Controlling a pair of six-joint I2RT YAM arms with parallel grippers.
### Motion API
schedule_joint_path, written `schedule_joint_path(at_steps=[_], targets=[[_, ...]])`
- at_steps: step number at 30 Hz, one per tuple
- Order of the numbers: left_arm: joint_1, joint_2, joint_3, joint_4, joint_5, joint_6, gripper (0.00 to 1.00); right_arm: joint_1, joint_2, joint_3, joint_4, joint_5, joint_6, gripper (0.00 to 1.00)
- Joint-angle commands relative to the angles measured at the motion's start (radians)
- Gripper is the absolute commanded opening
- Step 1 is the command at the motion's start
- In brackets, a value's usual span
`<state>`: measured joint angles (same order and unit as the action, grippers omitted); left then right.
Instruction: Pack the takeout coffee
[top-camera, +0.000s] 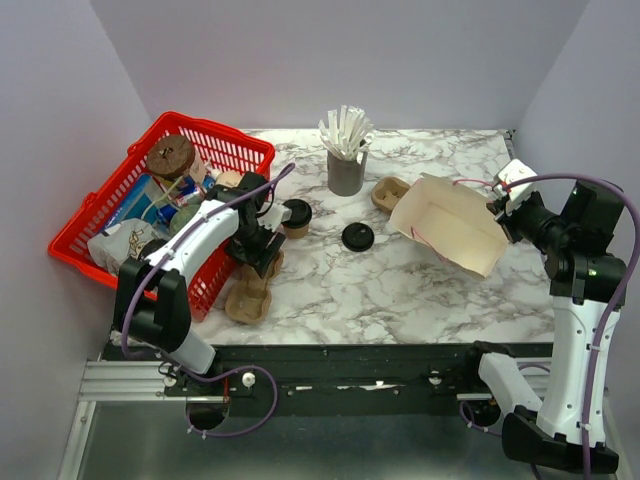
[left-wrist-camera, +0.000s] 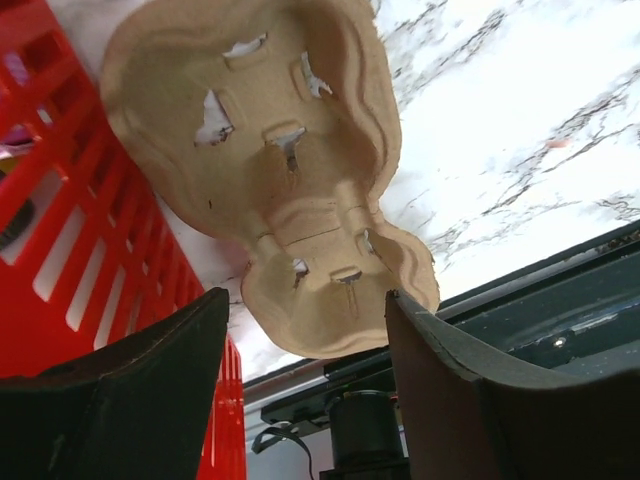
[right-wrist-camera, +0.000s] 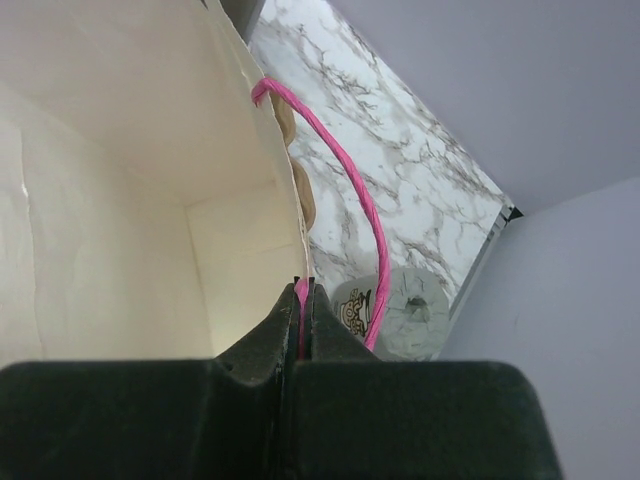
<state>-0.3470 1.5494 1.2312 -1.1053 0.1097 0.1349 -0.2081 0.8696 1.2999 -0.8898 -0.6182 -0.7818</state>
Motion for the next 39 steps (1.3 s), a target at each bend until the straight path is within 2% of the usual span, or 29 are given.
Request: schedule_joint_path(at_steps=[1,16,22,29,39], targets=[[0.013,0.001,-0.055,0.047,-0.016,-0.035,0.71,0.009,-0.006,-0.013,0.022,-0.014,0.007,0.01],[-0.02,0.06,-0.16,0.205,0.001,-0.092,0.64,0.01,0.008,-0.005,0.009,0.005,0.006,0.01],[-0.023,0.074,-0.16,0.203,-0.005,-0.101,0.59,0.009,0.019,-0.005,0.011,0.006,0.007,0.01],[-0.024,0.08,-0.173,0.196,-0.008,-0.104,0.49,0.01,0.008,-0.024,0.022,0.012,0.013,0.01],[-0.046,0.052,-0.115,0.139,0.096,-0.089,0.38,0.01,-0.007,-0.04,0.023,0.026,0.006,0.01]])
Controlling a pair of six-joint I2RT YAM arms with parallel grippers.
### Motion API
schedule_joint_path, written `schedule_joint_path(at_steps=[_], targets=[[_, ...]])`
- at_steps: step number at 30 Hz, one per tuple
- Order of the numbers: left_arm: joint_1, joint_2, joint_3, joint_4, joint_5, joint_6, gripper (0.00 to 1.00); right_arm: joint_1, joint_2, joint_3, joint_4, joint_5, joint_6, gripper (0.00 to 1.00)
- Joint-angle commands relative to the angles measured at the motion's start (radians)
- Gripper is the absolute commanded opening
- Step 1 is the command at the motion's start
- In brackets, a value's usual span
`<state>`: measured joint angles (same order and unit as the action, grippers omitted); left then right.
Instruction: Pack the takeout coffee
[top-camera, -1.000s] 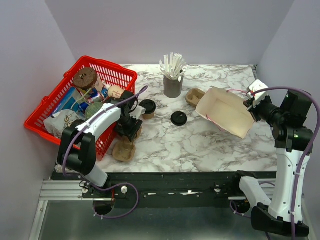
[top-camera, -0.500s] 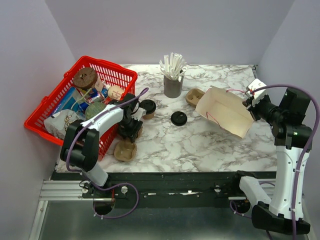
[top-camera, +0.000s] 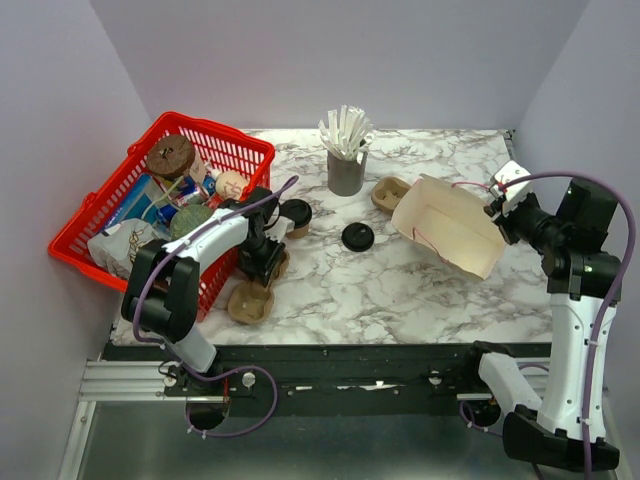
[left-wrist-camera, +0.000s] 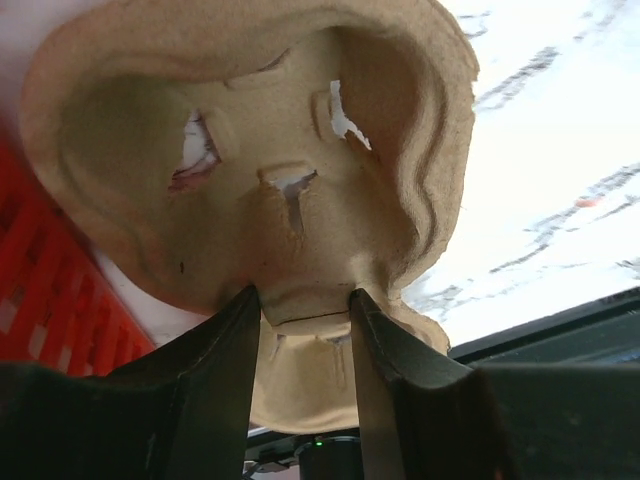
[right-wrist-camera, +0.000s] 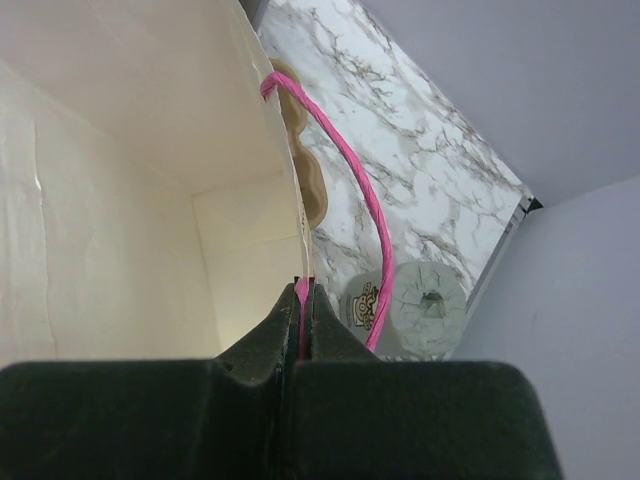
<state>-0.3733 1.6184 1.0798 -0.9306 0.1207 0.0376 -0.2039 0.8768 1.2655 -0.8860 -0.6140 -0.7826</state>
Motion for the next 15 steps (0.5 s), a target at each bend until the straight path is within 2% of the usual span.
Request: schedule_joint_path(at_steps=[1,7,11,15], targets=[[-0.021,-0.023,0.038,-0.051,0.115,0.025,0.37,0.006,-0.015,-0.005,0.018,0.023,0.006,0.01],[-0.065,-0.077,0.058,-0.083,0.233,0.083,0.31,0.004,-0.016,-0.002,0.018,0.025,0.013,0.01],[-0.09,-0.117,0.063,-0.093,0.381,0.206,0.24,0.004,-0.015,-0.003,0.015,0.03,-0.003,0.01],[-0.124,-0.198,0.083,-0.114,0.528,0.39,0.22,0.006,-0.018,0.002,-0.001,0.025,-0.018,0.01]])
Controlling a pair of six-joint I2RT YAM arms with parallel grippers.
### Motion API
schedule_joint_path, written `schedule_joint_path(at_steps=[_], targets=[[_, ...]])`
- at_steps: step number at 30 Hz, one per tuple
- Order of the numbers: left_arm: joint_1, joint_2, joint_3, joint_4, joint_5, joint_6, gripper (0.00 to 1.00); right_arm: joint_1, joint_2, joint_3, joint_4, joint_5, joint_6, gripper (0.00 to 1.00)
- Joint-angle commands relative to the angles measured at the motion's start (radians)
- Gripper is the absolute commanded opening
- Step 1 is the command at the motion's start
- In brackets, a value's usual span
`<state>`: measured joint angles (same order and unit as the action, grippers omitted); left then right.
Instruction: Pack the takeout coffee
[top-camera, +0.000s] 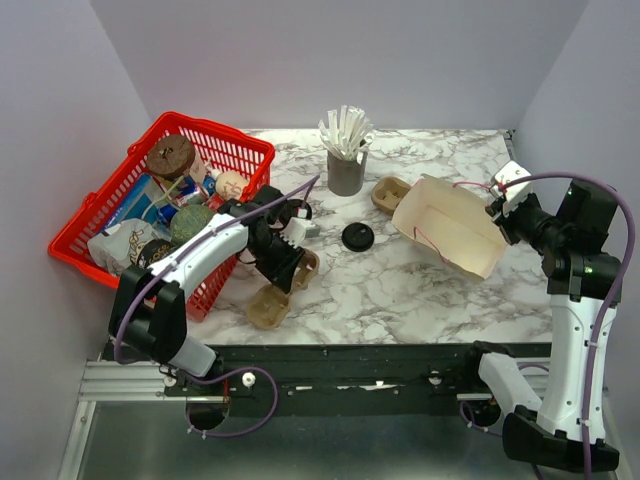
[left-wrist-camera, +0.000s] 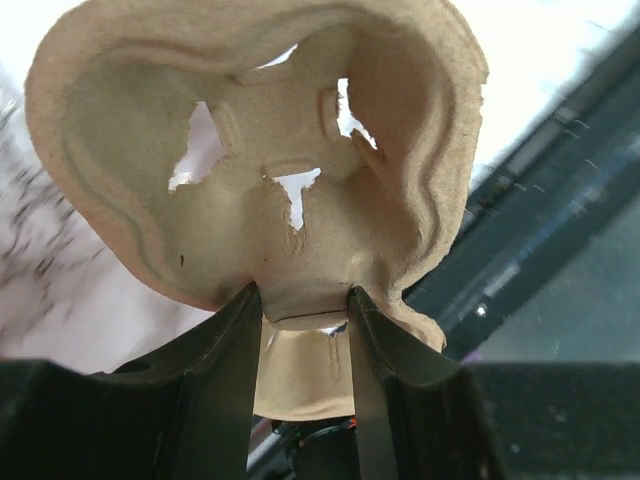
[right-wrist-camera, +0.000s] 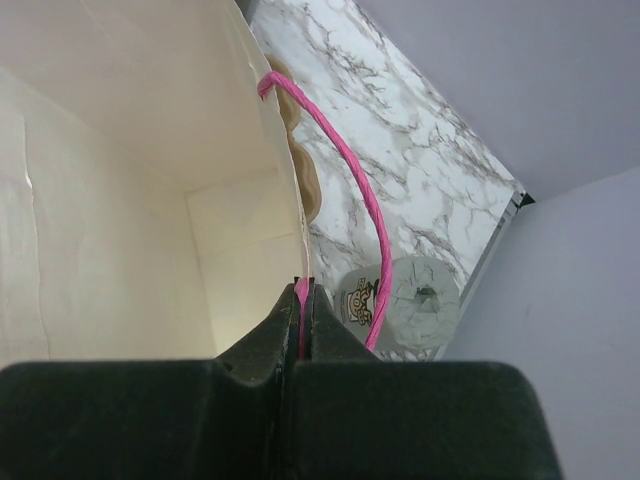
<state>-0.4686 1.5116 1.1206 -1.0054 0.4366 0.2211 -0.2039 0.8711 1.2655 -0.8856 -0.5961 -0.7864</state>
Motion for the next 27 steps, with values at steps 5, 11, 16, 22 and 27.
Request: schedule_joint_path(at_steps=[5,11,16,22,27], targets=[[-0.038,-0.166,0.067,-0.018,0.297,0.336,0.05,0.006,-0.02,-0.002,-0.026,0.001,-0.046,0.01],[-0.079,-0.169,0.056,0.047,0.188,0.447,0.01,0.004,-0.021,0.0,-0.026,0.005,-0.051,0.01],[-0.123,-0.084,0.019,0.106,-0.08,0.537,0.13,0.004,-0.015,0.024,-0.038,0.007,-0.054,0.01],[-0.136,-0.025,0.011,0.12,-0.122,0.618,0.35,0.004,-0.026,0.02,-0.053,0.016,-0.068,0.01],[-0.145,0.009,0.007,0.122,-0.09,0.577,0.53,0.006,-0.035,-0.003,-0.046,0.018,-0.057,0.01]])
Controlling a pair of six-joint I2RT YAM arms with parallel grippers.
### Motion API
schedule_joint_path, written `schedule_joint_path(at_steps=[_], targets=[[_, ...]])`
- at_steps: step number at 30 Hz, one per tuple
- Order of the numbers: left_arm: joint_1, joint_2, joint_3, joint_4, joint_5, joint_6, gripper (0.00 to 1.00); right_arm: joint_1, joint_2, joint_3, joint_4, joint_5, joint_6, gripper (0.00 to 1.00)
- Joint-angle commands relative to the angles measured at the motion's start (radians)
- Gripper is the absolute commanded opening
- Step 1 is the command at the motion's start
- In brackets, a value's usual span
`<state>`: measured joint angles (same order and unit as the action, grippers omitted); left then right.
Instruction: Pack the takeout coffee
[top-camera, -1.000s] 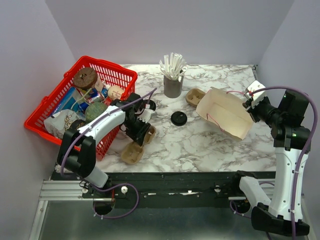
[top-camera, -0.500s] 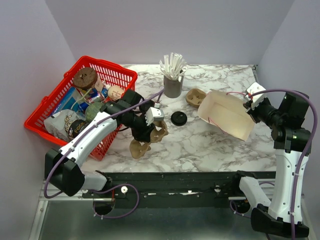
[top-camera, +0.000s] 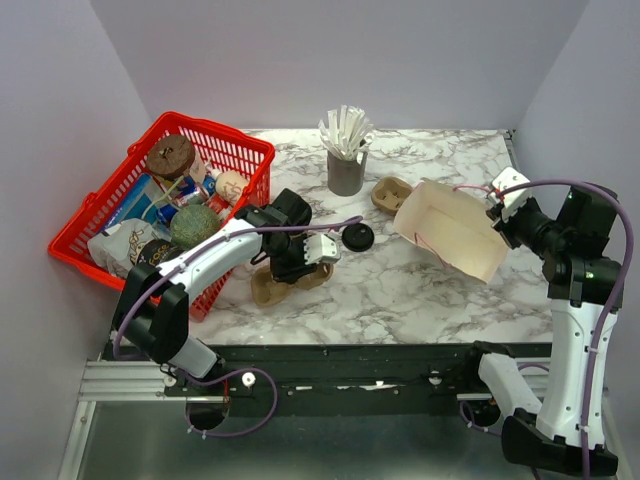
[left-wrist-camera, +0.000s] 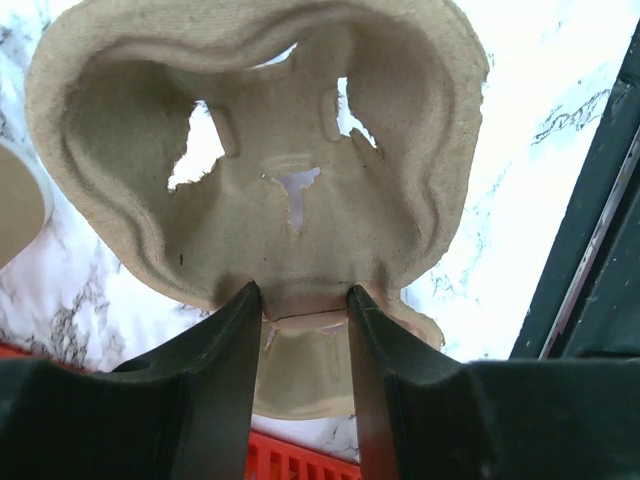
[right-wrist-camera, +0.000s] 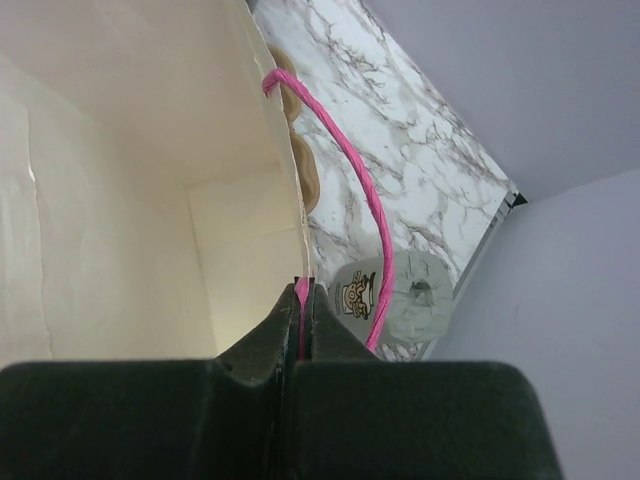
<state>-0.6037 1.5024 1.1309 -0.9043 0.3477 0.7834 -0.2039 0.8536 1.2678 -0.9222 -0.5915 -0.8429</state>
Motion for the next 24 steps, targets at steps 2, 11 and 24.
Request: schedule_joint_path(at_steps=[2,11,24], targets=[[-0.01,0.012,-0.011,0.044,0.007,-0.028,0.59,0.004,-0.016,-0.008,-0.009,0.013,0.005,0.01],[-0.002,-0.011,-0.056,0.113,0.06,-0.17,0.64,0.006,-0.025,-0.039,-0.001,0.013,0.019,0.01],[0.009,0.071,-0.029,0.255,-0.007,-0.331,0.66,0.006,-0.013,-0.035,0.003,0.015,0.031,0.01]])
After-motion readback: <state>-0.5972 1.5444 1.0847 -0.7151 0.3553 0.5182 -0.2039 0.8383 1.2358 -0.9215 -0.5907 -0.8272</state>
